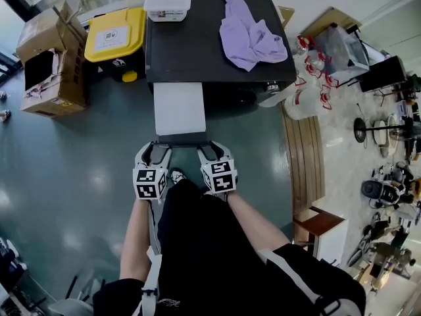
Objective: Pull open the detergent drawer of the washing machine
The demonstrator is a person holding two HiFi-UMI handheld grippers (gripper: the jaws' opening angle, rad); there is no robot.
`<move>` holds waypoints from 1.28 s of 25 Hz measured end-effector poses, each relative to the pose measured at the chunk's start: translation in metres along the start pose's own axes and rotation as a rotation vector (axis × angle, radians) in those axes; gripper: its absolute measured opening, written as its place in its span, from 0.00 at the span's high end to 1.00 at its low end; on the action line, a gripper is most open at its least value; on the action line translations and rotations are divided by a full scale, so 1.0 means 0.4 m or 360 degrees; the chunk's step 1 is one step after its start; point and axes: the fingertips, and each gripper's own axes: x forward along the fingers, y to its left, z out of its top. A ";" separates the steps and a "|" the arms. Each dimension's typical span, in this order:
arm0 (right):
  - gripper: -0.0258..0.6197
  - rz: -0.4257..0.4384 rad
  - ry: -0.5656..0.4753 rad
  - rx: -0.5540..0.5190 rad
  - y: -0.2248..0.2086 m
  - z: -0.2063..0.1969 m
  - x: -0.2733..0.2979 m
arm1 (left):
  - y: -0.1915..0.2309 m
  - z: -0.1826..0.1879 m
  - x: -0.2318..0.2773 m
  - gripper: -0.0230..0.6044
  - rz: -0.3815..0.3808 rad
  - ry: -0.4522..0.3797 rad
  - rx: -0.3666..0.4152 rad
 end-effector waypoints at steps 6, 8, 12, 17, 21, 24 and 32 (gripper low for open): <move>0.69 0.0007 0.0001 0.0002 0.004 -0.018 -0.014 | -0.013 -0.017 -0.015 0.53 0.0004 0.0008 -0.0006; 0.69 0.0005 -0.0003 0.0002 0.003 -0.022 -0.019 | -0.019 -0.021 -0.019 0.54 0.0006 0.0005 -0.0006; 0.68 0.0008 -0.0005 -0.0001 0.002 -0.032 -0.028 | -0.030 -0.029 -0.025 0.54 0.0014 0.0005 -0.0010; 0.69 0.0019 0.0001 -0.0006 0.003 -0.040 -0.032 | -0.034 -0.037 -0.029 0.54 0.0023 0.0014 -0.0011; 0.69 0.0024 0.0005 -0.0010 0.000 -0.048 -0.037 | -0.043 -0.044 -0.032 0.54 0.0032 0.0020 -0.0015; 0.69 0.0028 0.0003 -0.0014 -0.002 -0.050 -0.042 | -0.048 -0.045 -0.034 0.54 0.0041 0.0018 -0.0019; 0.69 0.0026 0.0002 -0.0015 0.004 -0.055 -0.042 | -0.046 -0.050 -0.040 0.54 0.0054 0.0019 -0.0024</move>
